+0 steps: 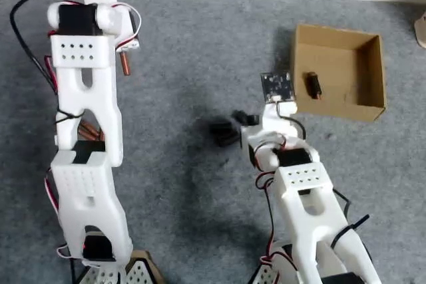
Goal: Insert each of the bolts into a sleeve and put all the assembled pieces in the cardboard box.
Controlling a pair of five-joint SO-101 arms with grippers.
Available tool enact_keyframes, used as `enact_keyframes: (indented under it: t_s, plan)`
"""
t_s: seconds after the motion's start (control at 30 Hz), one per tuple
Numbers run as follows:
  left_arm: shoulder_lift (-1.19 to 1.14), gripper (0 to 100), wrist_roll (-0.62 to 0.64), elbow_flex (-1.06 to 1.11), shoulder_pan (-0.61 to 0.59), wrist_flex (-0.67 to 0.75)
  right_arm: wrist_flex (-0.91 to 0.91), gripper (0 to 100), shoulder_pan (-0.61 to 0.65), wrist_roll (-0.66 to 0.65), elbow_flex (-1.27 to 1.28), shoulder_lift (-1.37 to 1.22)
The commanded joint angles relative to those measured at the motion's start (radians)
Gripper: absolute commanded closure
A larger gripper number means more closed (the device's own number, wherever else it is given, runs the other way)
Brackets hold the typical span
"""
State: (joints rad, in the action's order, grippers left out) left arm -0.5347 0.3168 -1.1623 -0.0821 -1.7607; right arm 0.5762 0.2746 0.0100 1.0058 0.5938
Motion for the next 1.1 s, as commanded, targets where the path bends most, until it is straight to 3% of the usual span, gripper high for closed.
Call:
enact_keyframes:
  t_s: [0.0,0.2,0.37,0.73,0.87,1.07]
  plan:
    - [0.110,99,0.014,-0.005,0.022,0.014,0.019,99.3,0.010,0.032,-0.085,0.044]
    - [0.263,99,0.009,0.073,0.027,-0.002,0.021,99.3,0.010,0.032,-0.085,0.044]
    - [0.453,99,-0.029,0.450,0.027,0.008,0.021,99.3,0.010,0.032,-0.085,0.044]
    - [1.102,99,-0.071,1.402,-0.001,0.683,0.019,99.3,0.031,0.031,-0.085,0.045]
    - [1.162,99,-0.064,1.550,0.001,0.878,0.008,99.3,0.085,-0.005,-0.084,0.045]
    - [1.164,99,-0.003,1.678,0.019,1.074,-0.157,99.3,0.140,-0.084,0.008,0.073]
